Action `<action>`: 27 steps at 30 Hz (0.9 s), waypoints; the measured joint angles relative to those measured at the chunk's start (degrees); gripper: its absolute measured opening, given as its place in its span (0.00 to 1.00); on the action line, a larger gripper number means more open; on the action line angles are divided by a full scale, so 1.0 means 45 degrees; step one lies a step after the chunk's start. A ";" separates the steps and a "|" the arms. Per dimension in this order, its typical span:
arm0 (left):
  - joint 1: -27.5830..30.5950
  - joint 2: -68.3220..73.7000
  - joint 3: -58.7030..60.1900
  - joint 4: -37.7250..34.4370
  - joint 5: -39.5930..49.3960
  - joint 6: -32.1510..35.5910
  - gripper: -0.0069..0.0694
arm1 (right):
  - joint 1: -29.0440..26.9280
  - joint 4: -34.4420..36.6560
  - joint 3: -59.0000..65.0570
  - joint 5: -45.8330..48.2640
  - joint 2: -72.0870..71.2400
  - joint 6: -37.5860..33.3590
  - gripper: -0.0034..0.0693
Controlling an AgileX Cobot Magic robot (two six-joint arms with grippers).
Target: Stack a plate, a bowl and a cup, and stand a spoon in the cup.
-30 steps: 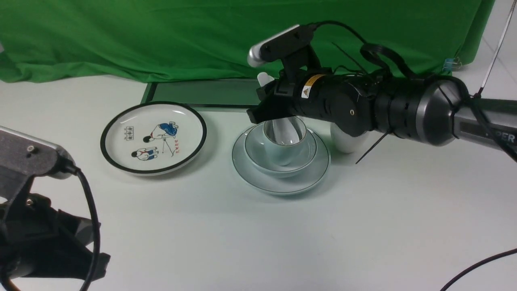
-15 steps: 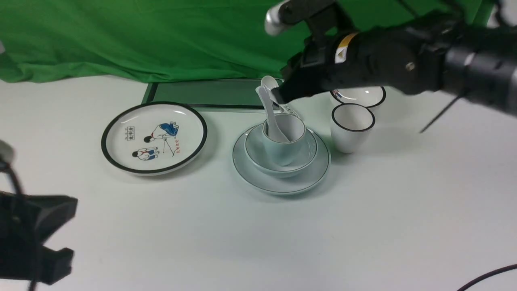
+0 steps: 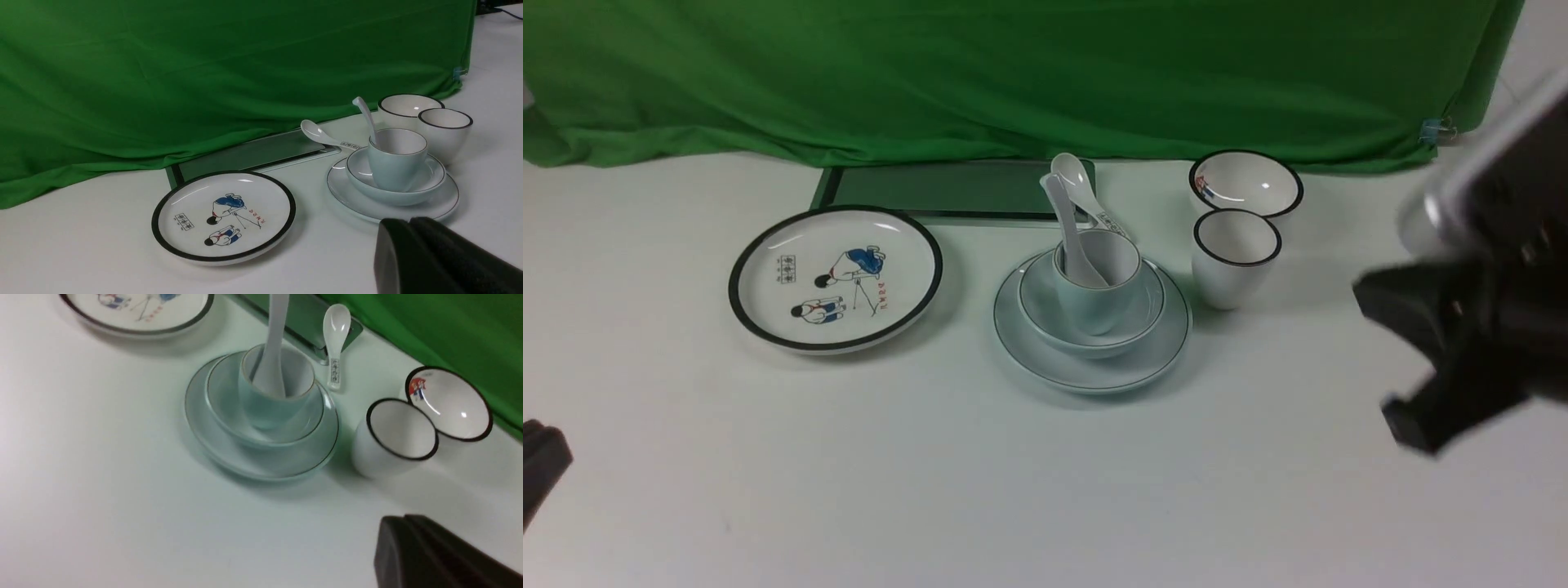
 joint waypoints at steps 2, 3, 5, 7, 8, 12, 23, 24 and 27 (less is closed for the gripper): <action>0.0000 -0.0030 0.0213 0.0000 0.0000 0.0000 0.04 | 0.0000 0.0000 0.2335 -0.2252 -0.1385 0.0056 0.07; 0.0000 -0.0030 0.0231 0.0000 0.0000 0.0000 0.04 | 0.0000 0.0000 0.2525 -0.2477 -0.1489 0.0067 0.07; 0.0000 -0.0030 0.0428 0.0000 0.0000 0.0000 0.04 | 0.0000 0.0000 0.4558 -0.5016 -0.2488 0.0256 0.07; 0.0000 -0.0030 0.0510 0.0000 0.0011 0.0000 0.05 | 0.0000 -0.0022 0.5604 -0.6552 -0.2808 0.0422 0.07; 0.0000 -0.0030 0.0540 0.0000 0.0011 0.0000 0.05 | 0.0000 -0.0022 0.6277 -0.7762 -0.2970 0.0648 0.08; 0.0000 -0.0030 0.0540 0.0024 0.0046 0.0000 0.05 | 0.0000 -0.0035 0.8026 -1.0284 -0.2942 0.1877 0.10; 0.0000 -0.0030 0.0540 0.0024 0.0099 0.0024 0.05 | -0.0146 0.1717 0.8925 -0.8881 -0.3746 0.1031 0.06; 0.0000 -0.0030 0.0540 0.0024 0.0099 0.0024 0.05 | -0.0267 0.1965 0.8925 -0.8540 -0.4223 0.0641 0.06; 0.0000 -0.0018 0.0540 0.0036 0.0099 0.0028 0.05 | -0.0868 0.2382 0.8935 -0.7646 -0.5940 -0.0154 0.06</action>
